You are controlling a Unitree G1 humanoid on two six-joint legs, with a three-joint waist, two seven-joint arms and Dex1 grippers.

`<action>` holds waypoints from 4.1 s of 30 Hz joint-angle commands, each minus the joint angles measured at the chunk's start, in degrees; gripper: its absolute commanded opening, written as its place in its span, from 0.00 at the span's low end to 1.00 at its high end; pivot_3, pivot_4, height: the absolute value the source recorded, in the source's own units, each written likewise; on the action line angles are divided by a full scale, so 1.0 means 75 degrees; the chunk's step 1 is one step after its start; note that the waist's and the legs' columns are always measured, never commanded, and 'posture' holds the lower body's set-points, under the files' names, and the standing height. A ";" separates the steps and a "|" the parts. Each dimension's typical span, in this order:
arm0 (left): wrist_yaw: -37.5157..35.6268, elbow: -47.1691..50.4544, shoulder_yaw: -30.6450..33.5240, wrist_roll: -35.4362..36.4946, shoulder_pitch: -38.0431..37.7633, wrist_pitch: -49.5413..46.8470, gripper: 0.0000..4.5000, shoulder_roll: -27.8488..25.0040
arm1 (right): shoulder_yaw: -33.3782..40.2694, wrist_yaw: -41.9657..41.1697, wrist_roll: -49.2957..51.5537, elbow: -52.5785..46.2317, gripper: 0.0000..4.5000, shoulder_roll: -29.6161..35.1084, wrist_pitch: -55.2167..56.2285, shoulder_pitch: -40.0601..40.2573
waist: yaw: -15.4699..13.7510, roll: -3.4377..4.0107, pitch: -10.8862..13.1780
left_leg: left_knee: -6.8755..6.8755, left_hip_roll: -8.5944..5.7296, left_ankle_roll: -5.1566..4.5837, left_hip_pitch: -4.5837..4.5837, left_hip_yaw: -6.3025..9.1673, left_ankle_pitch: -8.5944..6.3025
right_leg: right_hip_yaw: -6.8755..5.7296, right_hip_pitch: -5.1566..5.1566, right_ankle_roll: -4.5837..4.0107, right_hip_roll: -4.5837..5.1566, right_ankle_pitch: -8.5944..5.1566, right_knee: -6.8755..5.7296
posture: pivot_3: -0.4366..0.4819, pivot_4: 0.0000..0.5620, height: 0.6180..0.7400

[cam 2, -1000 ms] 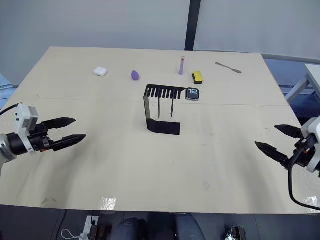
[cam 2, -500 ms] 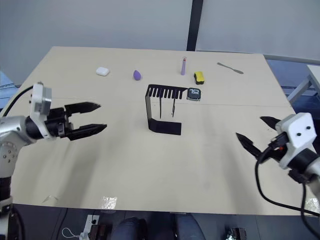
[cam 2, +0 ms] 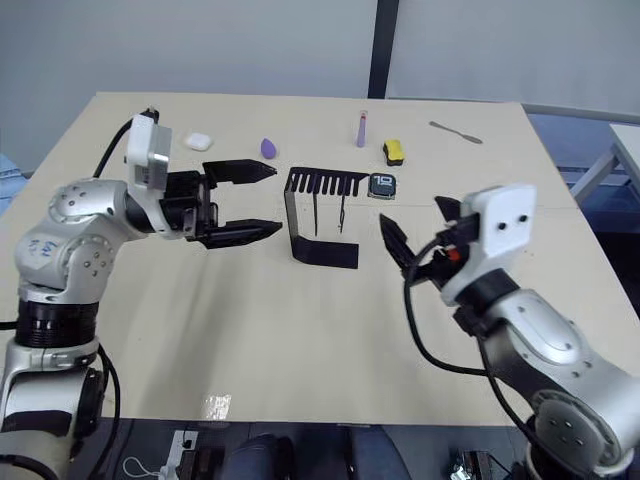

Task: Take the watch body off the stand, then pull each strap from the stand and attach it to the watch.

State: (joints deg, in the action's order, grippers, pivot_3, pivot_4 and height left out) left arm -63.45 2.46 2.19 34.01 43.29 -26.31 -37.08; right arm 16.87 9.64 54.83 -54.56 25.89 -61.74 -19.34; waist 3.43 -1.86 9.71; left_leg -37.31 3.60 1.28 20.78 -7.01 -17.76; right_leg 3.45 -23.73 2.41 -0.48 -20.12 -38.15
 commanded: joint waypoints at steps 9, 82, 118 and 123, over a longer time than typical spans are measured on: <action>-0.0469 -0.0354 -0.0102 -0.0356 0.0421 0.0664 0.99 0.0138 | -0.1037 0.1767 0.0089 0.0339 1.00 -0.0711 -0.0959 -0.1876 | 0.0012 0.0000 0.0000 | -0.0081 0.0002 -0.0005 0.0097 0.0001 0.0002 | 0.0001 -0.0090 -0.0001 0.0004 -0.0001 -0.0084 | 0.48 0.27 1.00; -0.0013 -0.0031 0.0045 -0.0465 0.0590 0.0554 1.00 0.0192 | -0.1341 0.0664 -0.3137 0.1619 0.81 -0.2587 -0.2059 -0.3006 | 0.0201 0.0001 0.0000 | -0.0078 0.0002 -0.0004 0.0106 0.0001 0.0004 | 0.0001 -0.0109 -0.0006 0.0005 -0.0003 -0.0099 | 0.48 0.27 1.00; -0.0673 0.0973 0.0140 0.0885 0.0393 -0.1149 1.00 -0.0276 | 0.0753 -0.1603 -0.2269 0.0539 0.39 -0.1303 -0.2320 -0.3071 | 0.0195 0.0004 0.0002 | -0.0066 0.0002 -0.0005 0.0109 0.0002 0.0003 | 0.0000 -0.0108 -0.0006 0.0006 -0.0003 -0.0086 | 0.48 0.27 1.00; -0.0979 0.1633 -0.0268 0.0735 -0.0599 -0.0960 1.00 -0.0434 | 0.1747 -0.2684 -0.1552 0.0081 0.39 -0.0445 -0.1893 -0.1160 | 0.0182 0.0004 0.0002 | -0.0046 0.0001 -0.0003 0.0104 0.0006 0.0004 | -0.0001 -0.0102 -0.0006 0.0004 -0.0003 -0.0069 | 0.48 0.27 1.00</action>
State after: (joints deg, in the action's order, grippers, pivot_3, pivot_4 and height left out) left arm -69.92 11.96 0.68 39.92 39.31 -34.91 -39.84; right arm 27.60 -8.09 41.69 -51.38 21.85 -77.76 -29.96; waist 4.79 -1.83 9.73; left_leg -37.64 3.61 1.25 21.55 -6.96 -17.73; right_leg 3.45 -24.47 2.37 -0.45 -20.14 -38.63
